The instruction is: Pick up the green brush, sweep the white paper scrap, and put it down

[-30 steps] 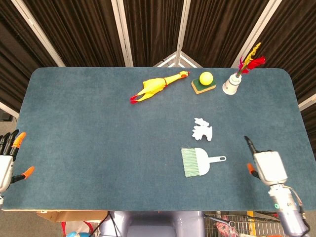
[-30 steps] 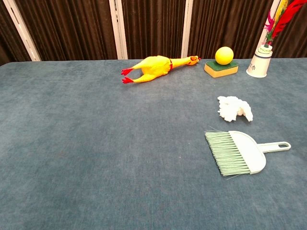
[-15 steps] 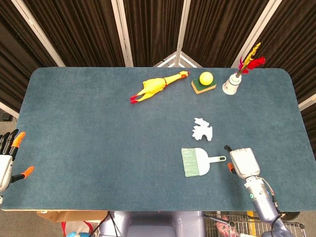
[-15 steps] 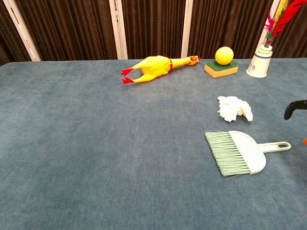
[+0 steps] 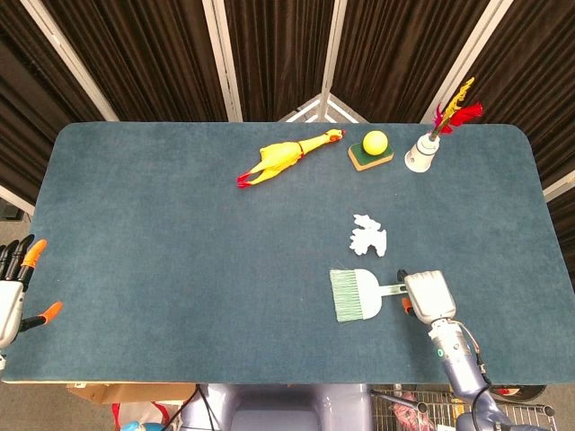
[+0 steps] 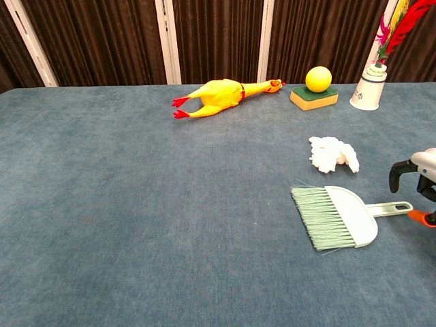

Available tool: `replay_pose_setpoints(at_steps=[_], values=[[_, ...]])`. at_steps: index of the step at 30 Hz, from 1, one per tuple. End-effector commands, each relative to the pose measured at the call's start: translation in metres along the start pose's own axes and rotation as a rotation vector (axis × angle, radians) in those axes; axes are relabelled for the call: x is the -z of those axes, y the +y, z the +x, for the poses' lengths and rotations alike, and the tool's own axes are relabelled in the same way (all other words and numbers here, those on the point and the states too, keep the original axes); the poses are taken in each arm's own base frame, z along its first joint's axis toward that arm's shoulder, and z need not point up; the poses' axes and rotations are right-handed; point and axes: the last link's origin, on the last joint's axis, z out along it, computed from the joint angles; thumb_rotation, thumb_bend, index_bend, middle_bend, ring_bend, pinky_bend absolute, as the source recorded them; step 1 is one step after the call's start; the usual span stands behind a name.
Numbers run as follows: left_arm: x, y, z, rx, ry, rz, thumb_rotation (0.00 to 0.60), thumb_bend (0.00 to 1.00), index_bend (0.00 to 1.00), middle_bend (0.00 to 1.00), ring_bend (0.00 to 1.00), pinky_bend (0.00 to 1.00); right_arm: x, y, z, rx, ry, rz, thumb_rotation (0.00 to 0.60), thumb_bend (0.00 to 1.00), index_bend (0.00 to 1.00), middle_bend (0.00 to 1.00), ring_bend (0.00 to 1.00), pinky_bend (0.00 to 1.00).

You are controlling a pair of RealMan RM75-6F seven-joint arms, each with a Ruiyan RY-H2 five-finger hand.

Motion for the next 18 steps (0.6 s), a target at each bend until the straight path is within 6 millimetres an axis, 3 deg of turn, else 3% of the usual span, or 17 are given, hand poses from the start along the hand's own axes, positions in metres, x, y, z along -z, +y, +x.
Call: replay_pose_setpoints(at_steps=[1,18], values=[[0.0,0.0,0.0,0.0,0.0,0.0,0.6,0.01,0.0,0.0,0.0,0.0,-0.002,-0.005,-0.004,-0.004,0.004,0.003,0.6,0.34,0.43,0.92,0.98,0.81],[-0.001,0.0,0.0,0.002,-0.003,0.001,0.6,0.01,0.0,0.0,0.0,0.0,-0.013,-0.009,-0.017,0.013,-0.009,-0.01,0.6,0.34,0.43,0.92,0.98,0.81]])
